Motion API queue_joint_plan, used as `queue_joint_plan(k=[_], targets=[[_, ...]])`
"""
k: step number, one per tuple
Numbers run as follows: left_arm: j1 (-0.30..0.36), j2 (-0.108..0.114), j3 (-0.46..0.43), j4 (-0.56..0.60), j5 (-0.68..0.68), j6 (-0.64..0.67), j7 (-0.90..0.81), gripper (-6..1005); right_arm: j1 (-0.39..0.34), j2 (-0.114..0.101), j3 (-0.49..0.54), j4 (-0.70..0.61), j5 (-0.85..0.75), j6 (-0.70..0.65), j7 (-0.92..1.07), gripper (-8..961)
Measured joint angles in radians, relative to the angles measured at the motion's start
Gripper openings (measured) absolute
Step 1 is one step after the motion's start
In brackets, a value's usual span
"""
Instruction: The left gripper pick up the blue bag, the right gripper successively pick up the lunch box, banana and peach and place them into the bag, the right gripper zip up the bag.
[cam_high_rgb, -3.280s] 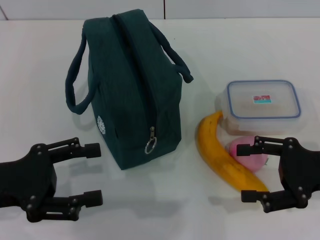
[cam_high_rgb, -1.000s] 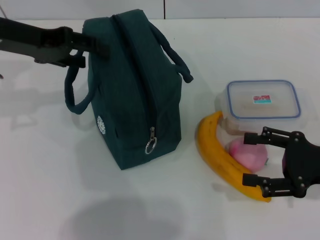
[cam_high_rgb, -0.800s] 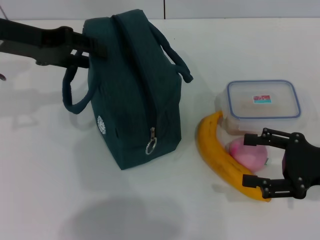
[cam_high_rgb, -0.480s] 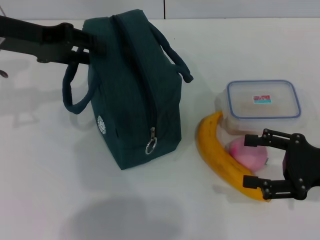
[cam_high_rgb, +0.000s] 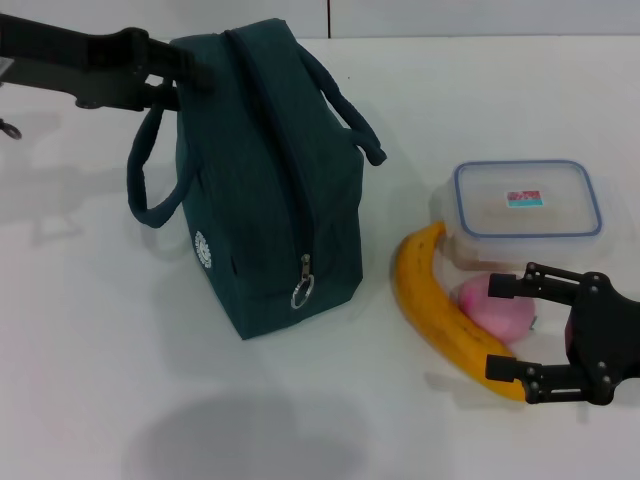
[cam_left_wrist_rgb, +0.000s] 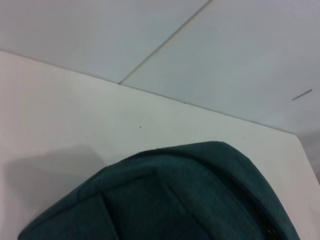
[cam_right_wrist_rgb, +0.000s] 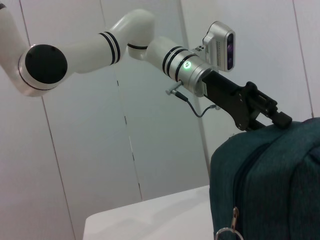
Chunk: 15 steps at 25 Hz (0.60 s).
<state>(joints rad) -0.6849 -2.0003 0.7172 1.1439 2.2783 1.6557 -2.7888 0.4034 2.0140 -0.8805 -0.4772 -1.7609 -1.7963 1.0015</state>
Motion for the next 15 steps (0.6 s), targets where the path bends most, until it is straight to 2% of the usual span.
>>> queue_joint_plan(k=[6,10,15], targets=[[-0.018,0.000,0.004,-0.054,0.006,-0.034,0.001,540,-0.010,0.000,0.000,0.001,0.000,-0.006,-0.007,840],[-0.018,-0.008,0.052,-0.050,0.016,-0.065,0.013,536,-0.015,0.000,0.000,0.001,0.000,-0.012,-0.013,840],[-0.009,-0.033,0.080,-0.001,0.013,-0.090,0.060,531,-0.020,-0.001,0.000,0.000,0.006,-0.012,-0.013,840]])
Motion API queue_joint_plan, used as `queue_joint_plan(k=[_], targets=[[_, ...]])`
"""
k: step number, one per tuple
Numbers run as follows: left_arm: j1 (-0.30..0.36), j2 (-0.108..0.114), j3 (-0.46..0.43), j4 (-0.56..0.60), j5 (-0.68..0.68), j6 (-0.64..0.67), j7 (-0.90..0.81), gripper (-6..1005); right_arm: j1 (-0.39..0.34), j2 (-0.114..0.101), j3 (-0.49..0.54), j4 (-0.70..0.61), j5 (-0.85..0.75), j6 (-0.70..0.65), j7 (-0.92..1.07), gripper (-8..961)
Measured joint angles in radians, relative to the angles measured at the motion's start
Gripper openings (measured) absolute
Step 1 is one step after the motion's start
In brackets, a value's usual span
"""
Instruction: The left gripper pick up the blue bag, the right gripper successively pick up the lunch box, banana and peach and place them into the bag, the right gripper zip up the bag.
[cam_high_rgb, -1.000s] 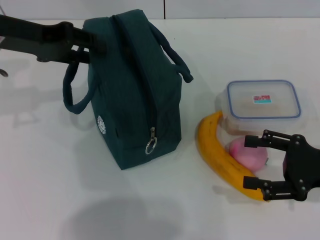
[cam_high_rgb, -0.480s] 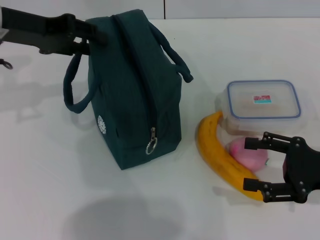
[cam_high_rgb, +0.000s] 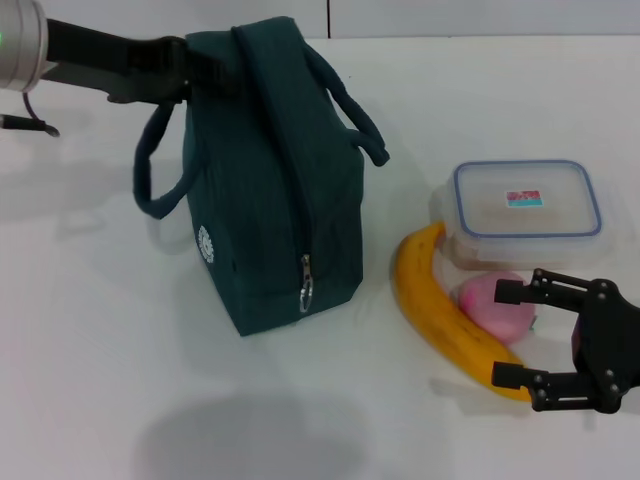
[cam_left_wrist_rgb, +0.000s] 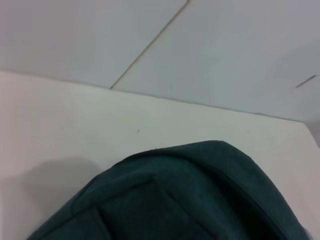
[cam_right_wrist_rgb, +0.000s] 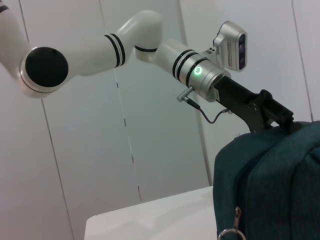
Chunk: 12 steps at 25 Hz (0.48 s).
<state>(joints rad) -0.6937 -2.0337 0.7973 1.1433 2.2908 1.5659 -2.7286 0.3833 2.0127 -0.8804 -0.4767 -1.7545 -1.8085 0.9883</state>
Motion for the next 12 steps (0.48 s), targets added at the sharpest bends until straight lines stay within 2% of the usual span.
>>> queue_joint_plan(k=[2,5,8,12], targets=[[-0.002,0.003,0.006,0.001,0.001,0.002,0.004,529,-0.001,0.000,0.000,0.000,0.002,0.000,0.000,840],[-0.006,0.014,0.034,-0.004,0.003,0.007,0.009,465,-0.002,0.000,0.000,0.000,0.004,0.000,-0.001,840],[-0.010,0.016,0.054,-0.006,0.003,0.007,0.009,402,-0.002,0.000,0.000,-0.002,0.004,0.001,-0.001,840],[-0.013,0.018,0.069,-0.006,0.004,0.008,0.006,233,-0.001,-0.001,0.000,-0.008,0.005,0.001,-0.001,840]])
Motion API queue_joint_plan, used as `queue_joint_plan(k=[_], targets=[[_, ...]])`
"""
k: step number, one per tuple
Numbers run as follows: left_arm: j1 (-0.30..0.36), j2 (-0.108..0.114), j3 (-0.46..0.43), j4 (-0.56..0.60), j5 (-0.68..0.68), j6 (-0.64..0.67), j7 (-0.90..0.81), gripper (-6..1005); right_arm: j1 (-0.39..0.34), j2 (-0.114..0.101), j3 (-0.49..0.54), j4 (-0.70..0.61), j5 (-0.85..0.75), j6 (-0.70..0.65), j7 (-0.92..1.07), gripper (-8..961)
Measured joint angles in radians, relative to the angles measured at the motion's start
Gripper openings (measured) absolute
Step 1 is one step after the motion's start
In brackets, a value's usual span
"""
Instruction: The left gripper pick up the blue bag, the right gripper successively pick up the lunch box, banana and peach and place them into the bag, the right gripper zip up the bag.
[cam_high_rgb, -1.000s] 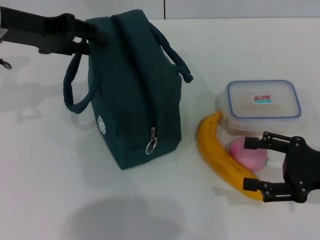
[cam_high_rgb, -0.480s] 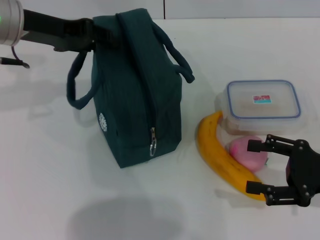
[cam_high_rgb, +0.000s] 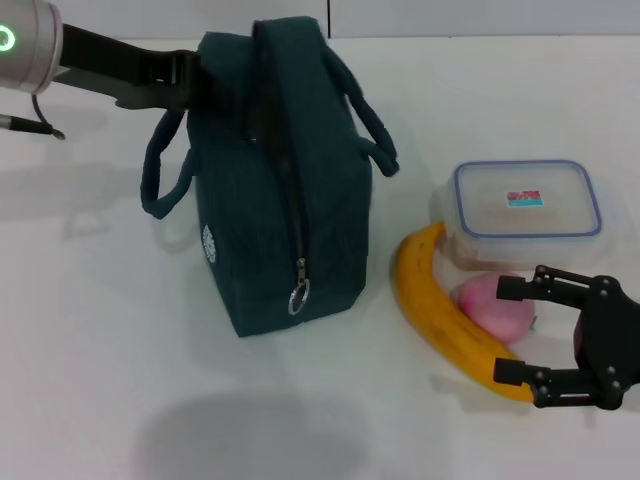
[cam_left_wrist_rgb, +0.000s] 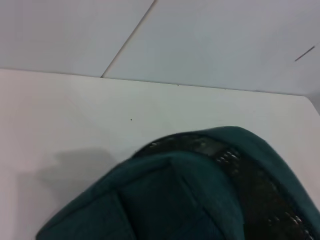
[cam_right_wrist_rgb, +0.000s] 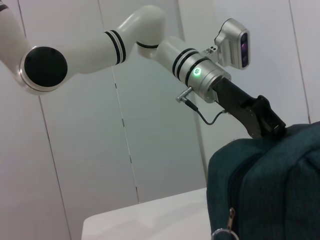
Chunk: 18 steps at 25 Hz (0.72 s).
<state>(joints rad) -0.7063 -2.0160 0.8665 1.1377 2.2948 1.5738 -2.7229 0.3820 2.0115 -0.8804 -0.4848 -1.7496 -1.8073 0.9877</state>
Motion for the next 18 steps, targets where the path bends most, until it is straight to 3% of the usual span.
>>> queue_joint_plan(k=[7,11,18], targets=[[0.006,0.003,-0.009,0.000,-0.007,0.000,-0.049,48,-0.001,-0.014,0.002,-0.004,0.015,0.000,0.025,840],[0.027,0.007,-0.010,0.004,-0.011,0.014,-0.079,47,-0.001,-0.033,0.025,-0.005,0.025,-0.002,0.072,840],[0.073,0.002,-0.031,0.043,-0.017,0.079,-0.110,46,-0.015,-0.037,0.075,0.002,0.024,0.016,0.110,839]])
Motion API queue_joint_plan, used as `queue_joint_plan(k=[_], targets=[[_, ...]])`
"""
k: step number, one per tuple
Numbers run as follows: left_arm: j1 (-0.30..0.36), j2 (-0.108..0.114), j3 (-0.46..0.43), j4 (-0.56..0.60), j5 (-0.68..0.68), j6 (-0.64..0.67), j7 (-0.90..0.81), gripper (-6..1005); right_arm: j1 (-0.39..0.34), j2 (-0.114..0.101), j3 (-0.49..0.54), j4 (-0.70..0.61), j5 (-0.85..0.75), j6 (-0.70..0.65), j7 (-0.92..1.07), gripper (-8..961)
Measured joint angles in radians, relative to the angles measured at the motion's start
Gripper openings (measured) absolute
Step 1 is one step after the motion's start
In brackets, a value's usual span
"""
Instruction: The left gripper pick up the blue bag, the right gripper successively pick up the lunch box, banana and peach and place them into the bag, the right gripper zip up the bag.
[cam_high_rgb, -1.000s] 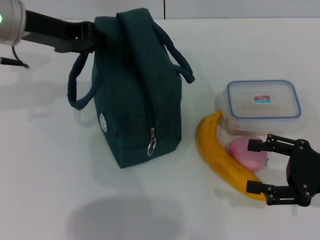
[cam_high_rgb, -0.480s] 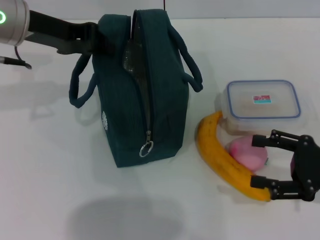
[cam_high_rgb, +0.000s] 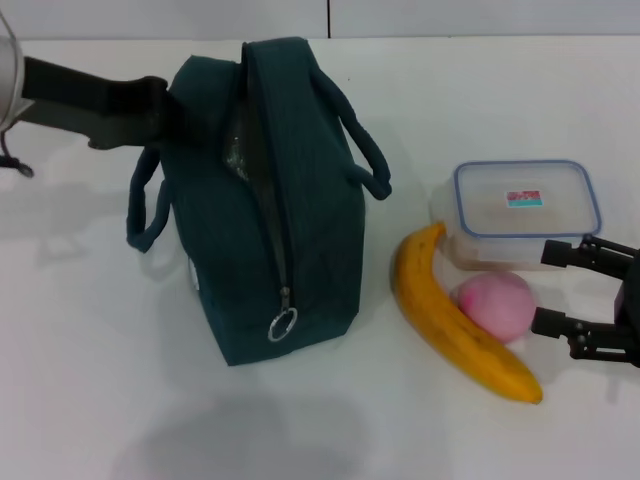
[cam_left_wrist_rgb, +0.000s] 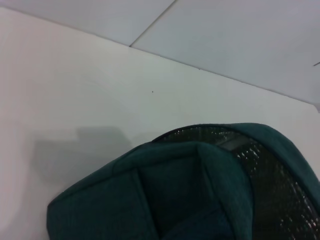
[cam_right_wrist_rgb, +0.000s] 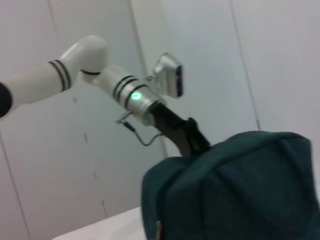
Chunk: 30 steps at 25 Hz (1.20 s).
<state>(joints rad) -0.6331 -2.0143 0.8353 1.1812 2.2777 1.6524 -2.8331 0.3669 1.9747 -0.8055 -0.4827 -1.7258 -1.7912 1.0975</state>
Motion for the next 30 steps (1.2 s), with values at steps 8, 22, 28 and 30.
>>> queue_joint_plan(k=[8,22,28,30], targets=[[0.034,-0.016,0.001,0.067,-0.001,0.038,-0.022,46,-0.015,-0.007,-0.001,-0.014,-0.010,0.031,0.045,839],[0.044,-0.035,0.003,0.060,-0.002,0.038,-0.003,44,-0.027,-0.063,0.220,0.033,0.005,0.262,0.407,839],[0.040,-0.036,0.005,0.058,-0.001,0.039,0.003,44,0.024,-0.056,0.224,0.125,0.005,0.388,0.484,839],[0.038,-0.036,0.005,0.058,-0.001,0.039,0.006,44,0.045,-0.056,0.223,0.158,0.005,0.408,0.486,839]])
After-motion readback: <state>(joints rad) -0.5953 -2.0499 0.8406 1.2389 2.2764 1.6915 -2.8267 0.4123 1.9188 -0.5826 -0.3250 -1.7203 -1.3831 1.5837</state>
